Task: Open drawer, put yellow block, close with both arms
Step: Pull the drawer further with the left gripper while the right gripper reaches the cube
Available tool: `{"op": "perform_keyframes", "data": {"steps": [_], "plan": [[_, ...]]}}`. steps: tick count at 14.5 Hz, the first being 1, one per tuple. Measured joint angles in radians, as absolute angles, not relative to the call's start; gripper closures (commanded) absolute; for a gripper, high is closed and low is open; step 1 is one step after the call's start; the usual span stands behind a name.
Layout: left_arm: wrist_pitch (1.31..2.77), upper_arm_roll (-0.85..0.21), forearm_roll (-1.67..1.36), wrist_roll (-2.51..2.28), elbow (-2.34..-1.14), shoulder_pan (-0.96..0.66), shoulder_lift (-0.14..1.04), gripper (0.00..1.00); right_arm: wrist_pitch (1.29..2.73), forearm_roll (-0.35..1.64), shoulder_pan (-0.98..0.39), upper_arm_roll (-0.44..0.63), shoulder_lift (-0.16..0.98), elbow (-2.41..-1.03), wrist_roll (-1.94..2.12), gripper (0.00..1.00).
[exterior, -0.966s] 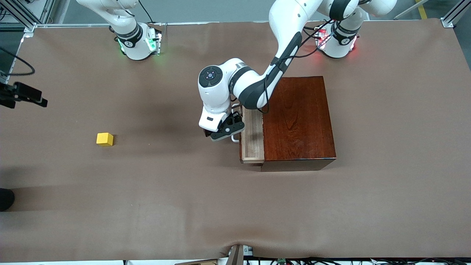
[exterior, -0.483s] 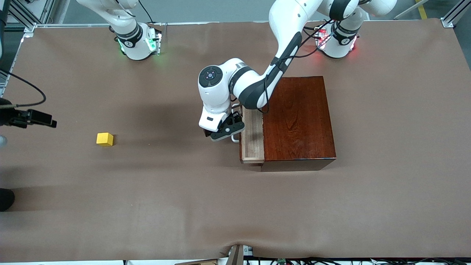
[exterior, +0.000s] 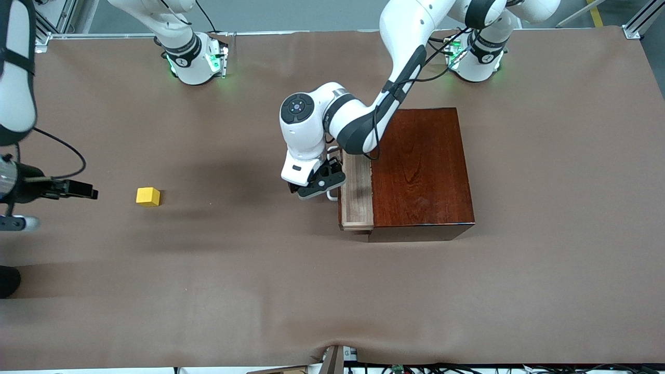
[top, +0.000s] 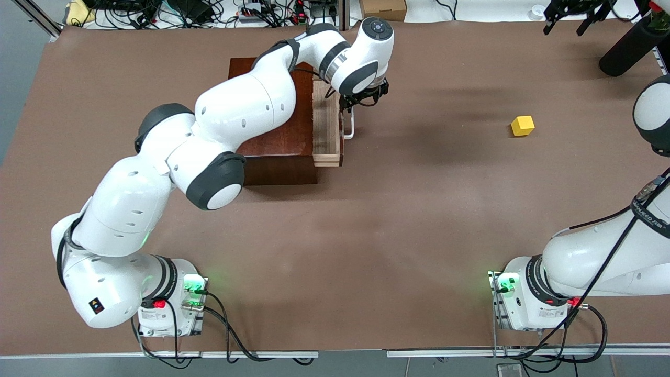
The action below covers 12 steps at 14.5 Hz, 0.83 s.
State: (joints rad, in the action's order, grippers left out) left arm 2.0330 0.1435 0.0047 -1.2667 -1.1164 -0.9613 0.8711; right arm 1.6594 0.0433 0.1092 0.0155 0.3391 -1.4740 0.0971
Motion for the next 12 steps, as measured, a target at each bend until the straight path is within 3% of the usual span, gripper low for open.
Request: {"op": "perform_keyframes", "data": {"steps": [5,12], "plan": [[2.062,0.119,-0.004,-1.273,-1.115,-0.964,0.878,0.0,1.923,0.043,0.126,0.017,0.365,-1.707,0.097,0.0],[1.985,0.114,-0.02,-1.251,-1.088,-0.967,0.867,0.0,2.081,0.043,0.14,0.018,0.368,-1.864,0.097,0.0]]}}
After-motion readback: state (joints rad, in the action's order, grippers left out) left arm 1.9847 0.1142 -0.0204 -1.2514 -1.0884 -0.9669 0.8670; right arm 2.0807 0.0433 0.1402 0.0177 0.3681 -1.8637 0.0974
